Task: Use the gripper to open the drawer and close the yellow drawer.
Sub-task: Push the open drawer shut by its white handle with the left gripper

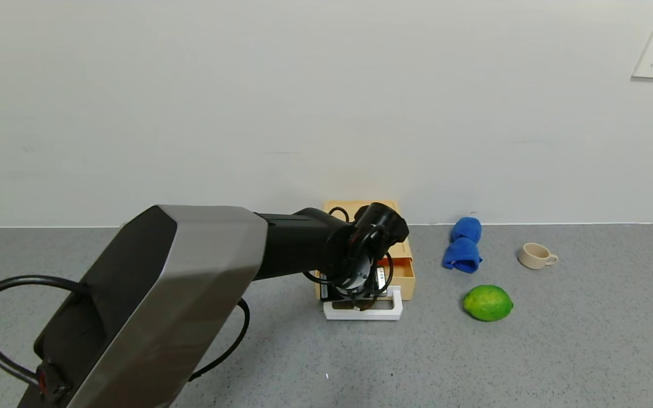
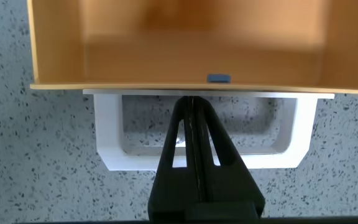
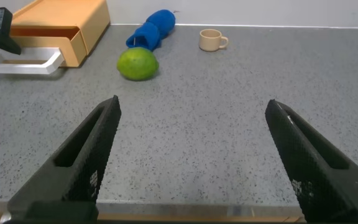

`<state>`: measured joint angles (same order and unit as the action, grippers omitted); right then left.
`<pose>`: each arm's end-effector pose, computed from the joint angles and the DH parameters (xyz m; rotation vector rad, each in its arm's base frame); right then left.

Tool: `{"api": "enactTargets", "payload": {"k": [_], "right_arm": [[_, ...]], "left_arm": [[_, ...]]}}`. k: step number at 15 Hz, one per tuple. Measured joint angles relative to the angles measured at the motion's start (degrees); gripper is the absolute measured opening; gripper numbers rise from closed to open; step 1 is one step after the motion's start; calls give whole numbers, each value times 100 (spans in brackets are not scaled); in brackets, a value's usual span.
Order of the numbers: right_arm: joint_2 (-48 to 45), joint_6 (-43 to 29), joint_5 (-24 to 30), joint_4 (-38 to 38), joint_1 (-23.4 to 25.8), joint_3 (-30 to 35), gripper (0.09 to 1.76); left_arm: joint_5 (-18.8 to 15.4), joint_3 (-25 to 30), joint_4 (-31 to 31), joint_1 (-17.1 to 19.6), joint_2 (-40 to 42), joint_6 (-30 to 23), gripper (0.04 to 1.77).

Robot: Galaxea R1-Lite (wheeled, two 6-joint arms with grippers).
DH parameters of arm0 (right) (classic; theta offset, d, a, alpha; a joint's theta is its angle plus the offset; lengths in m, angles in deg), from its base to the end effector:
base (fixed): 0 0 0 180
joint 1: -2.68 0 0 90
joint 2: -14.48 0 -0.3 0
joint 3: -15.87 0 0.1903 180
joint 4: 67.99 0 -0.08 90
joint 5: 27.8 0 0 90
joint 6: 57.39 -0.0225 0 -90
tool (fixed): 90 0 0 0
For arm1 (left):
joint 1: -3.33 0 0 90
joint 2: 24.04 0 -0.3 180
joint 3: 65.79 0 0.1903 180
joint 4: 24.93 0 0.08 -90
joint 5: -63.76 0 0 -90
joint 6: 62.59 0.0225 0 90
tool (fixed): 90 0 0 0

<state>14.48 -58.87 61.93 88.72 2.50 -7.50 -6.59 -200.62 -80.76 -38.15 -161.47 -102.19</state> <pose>-0.0228 -0.0002 0.0756 0.0258 -0.0014 -0.0016 0.3526 -0.3017 0.1081 -0.1179 0.9373 -0.0273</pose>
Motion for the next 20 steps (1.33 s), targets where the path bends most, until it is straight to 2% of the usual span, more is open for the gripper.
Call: {"api": "enactTargets", "payload": {"k": [11,20], "right_arm": [[0,0,2,0,0,0,171],[0,-1,2,0,0,0,171]], "left_arm": [[127,-96,841,232,-204,577,11],[177,-132,1031,273,-272,695,11]]}}
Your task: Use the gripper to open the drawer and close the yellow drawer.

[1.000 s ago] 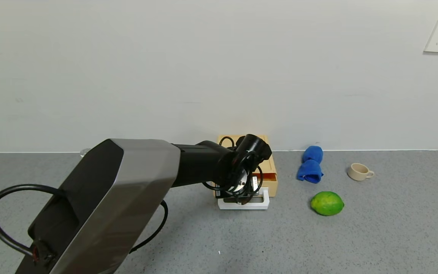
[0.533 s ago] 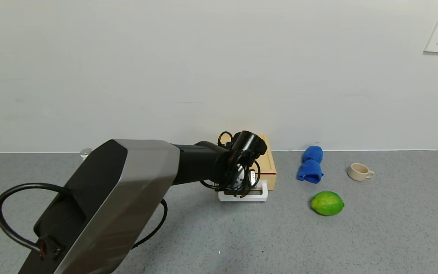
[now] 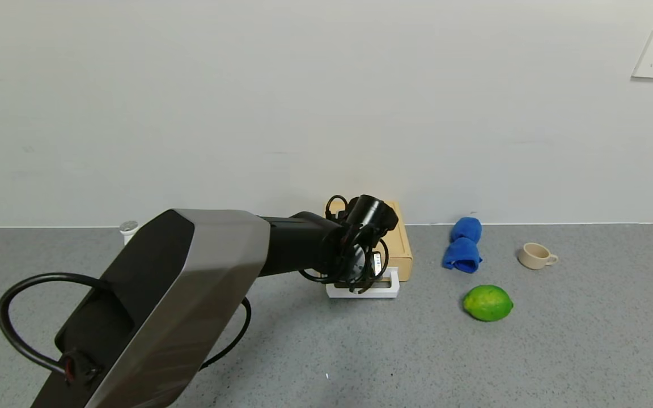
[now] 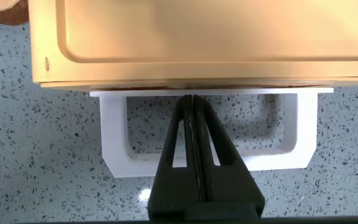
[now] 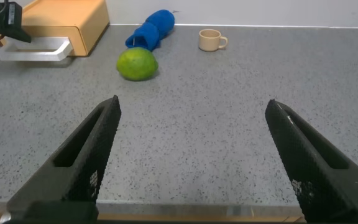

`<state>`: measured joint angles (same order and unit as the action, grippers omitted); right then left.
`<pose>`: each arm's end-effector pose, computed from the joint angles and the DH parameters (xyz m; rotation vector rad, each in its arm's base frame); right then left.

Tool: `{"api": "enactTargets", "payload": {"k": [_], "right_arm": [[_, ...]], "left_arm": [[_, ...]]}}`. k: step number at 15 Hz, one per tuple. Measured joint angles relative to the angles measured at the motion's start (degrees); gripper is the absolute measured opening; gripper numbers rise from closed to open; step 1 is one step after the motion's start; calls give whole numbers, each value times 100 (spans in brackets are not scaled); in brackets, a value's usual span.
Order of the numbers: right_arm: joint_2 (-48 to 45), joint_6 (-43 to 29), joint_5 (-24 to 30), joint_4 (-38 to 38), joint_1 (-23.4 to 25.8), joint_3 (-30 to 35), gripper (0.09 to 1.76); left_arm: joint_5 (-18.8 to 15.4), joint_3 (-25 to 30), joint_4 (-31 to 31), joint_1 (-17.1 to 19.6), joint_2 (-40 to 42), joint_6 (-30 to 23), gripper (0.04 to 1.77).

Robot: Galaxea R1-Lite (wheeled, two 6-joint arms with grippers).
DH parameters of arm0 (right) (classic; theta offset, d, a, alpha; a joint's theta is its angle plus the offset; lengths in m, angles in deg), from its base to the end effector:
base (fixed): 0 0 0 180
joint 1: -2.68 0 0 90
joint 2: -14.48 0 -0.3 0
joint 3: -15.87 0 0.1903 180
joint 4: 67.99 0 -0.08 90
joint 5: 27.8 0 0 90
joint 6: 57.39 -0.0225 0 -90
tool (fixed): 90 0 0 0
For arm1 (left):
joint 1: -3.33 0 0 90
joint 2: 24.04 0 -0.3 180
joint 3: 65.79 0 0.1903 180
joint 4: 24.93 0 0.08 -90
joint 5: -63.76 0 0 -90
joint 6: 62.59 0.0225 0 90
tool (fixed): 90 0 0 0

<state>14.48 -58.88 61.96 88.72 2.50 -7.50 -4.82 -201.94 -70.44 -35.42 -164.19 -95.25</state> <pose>-0.0228 -0.0002 0.0756 0.0260 -0.0014 -0.0010 0.3839 -0.2976 0.1022 -0.1047 0.7935 -0.0604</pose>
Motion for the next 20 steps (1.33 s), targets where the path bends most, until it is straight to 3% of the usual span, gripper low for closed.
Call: {"api": "enactTargets", "payload": {"k": [5,14,16,20], "right_arm": [[0,0,0,0,5,0,171],[0,0,-5,0,2,0,171],[0,0,-2,0,5,0,171],[0,1,-2,0,0,0,171]], "left_arm": [[18,17,-179,-5,138,6,11],[-80,251,-1490,63,1593,35,11],[-285,521,-1512,152,1992,107,11],[-1261,1329,-1415,560,2881,684,11]]}}
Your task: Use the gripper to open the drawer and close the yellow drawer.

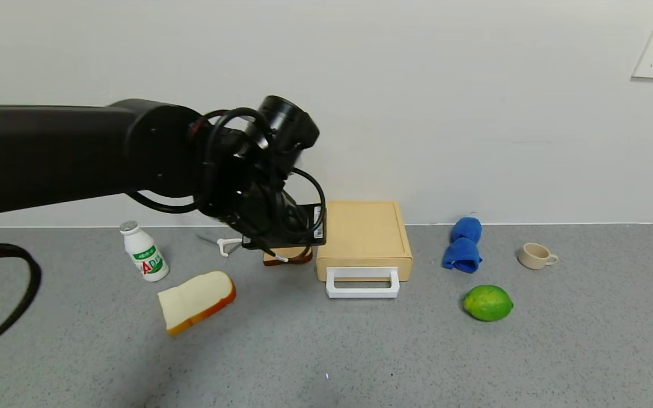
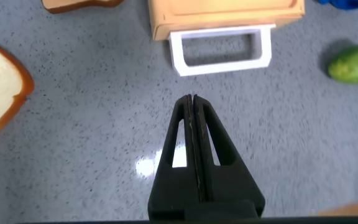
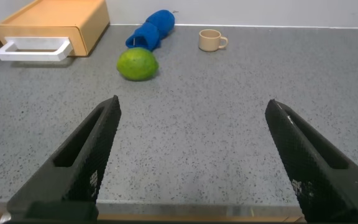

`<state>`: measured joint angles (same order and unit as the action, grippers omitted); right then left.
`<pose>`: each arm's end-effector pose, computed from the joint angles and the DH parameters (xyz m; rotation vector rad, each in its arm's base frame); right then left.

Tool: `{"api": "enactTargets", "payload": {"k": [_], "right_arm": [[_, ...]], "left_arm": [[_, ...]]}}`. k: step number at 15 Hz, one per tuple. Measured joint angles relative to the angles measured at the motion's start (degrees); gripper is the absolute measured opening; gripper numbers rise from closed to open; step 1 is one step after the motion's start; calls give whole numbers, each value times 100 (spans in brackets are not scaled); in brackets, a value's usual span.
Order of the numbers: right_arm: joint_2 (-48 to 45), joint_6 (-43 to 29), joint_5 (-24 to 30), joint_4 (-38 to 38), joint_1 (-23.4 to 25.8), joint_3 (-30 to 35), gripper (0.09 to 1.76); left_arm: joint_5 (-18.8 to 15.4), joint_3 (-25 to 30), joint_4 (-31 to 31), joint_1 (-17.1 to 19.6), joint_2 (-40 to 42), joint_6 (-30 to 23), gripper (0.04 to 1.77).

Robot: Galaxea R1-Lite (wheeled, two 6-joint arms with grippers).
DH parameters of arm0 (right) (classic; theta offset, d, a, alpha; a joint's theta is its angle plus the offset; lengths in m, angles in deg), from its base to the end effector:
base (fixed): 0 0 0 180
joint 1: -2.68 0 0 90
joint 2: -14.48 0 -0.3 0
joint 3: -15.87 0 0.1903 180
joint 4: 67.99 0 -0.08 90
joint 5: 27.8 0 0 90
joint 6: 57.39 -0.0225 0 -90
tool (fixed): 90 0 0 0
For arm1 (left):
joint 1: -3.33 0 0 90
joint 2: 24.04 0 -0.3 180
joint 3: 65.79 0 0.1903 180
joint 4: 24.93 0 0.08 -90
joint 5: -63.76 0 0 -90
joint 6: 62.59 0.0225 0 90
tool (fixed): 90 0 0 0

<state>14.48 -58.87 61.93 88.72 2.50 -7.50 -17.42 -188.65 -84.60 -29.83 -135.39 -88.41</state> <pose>-0.0228 -0.0002 0.0756 0.0258 -0.0014 -0.0016 0.3065 -0.1962 0.2412 -0.1177 0.8566 -0.2119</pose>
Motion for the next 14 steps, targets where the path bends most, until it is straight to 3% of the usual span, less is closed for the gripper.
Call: {"api": "enactTargets", "payload": {"k": [3,4,7,9,14], "right_arm": [[0,-1,2,-2,2,0,171],[0,-1,0,0,2,0,171],[0,-1,0,0,5,0,171],[0,-1,-2,0,2,0,171],[0,-1,0,0,2,0,171]], "left_arm": [[-747,929,605,369,625,435,16],[-848,1312,939,456,807,586,36],[-945,2285,2139,577,1281,873,79],[-974,2712,2417,638,1552,1150,100],[-985,3574,3315,852,2130,1899,133]]}}
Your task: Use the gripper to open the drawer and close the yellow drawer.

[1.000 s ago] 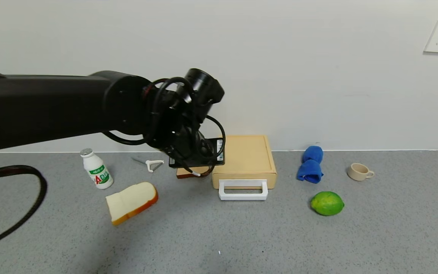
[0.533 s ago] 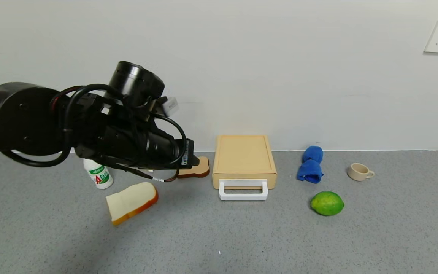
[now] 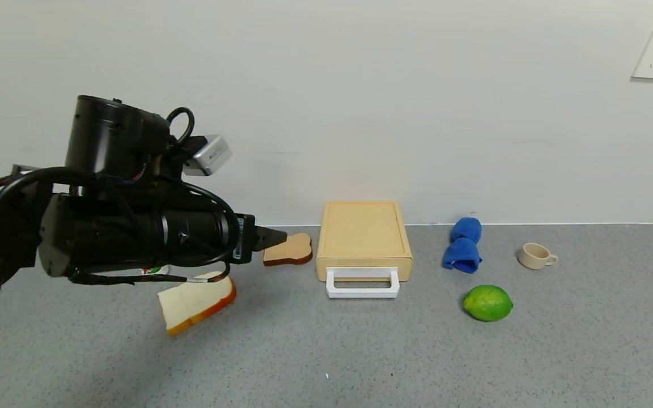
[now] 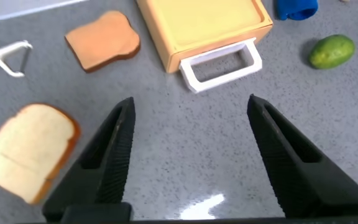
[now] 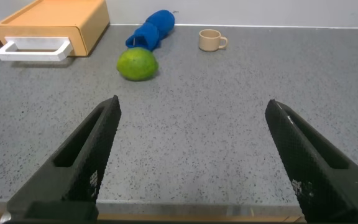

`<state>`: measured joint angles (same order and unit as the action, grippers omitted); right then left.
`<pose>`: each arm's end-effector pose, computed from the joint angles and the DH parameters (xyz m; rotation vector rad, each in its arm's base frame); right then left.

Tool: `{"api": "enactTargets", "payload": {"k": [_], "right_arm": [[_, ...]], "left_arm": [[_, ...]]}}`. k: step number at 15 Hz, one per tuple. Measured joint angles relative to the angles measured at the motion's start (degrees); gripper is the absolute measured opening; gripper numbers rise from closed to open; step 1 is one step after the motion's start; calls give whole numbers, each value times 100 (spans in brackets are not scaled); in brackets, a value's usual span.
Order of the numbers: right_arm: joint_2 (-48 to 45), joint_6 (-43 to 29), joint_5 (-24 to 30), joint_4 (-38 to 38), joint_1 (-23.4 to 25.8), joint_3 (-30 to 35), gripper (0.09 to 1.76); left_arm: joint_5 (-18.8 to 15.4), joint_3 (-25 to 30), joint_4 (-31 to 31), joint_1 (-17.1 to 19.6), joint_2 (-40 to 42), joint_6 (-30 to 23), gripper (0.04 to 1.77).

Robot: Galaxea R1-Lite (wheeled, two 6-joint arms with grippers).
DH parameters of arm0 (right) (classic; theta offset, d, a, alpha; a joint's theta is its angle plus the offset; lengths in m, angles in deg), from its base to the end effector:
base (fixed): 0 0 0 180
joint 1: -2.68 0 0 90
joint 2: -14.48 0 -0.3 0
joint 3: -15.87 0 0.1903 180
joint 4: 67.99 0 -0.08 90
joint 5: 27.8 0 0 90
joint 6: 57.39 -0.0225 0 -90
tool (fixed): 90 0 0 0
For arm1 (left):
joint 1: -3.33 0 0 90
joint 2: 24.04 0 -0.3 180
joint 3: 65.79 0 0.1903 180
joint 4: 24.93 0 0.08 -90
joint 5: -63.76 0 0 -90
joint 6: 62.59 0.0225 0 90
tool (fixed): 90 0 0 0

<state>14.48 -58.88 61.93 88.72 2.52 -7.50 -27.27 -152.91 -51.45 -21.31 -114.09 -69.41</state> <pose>-0.0228 -0.0002 0.0756 0.0260 -0.0014 -0.0019 0.2539 -0.1169 0.2399 -0.0085 0.5322 -0.4069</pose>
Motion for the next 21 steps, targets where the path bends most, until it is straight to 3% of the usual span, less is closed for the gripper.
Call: {"api": "enactTargets", "payload": {"k": [7,13,15,18,21], "right_arm": [[0,1,-2,0,2,0,171],[0,1,2,0,0,0,171],[0,1,-2,0,0,0,171],[0,1,0,0,0,0,171],[0,0,2,-2,0,0,171]], "left_arm": [[88,1070,280,397,1139,208,155],[88,2161,182,1078,3145,210,164],[93,2408,-158,1240,4083,204,166],[94,2533,-1309,1510,5628,204,168],[233,2205,-2500,1781,6821,156,169]]}}
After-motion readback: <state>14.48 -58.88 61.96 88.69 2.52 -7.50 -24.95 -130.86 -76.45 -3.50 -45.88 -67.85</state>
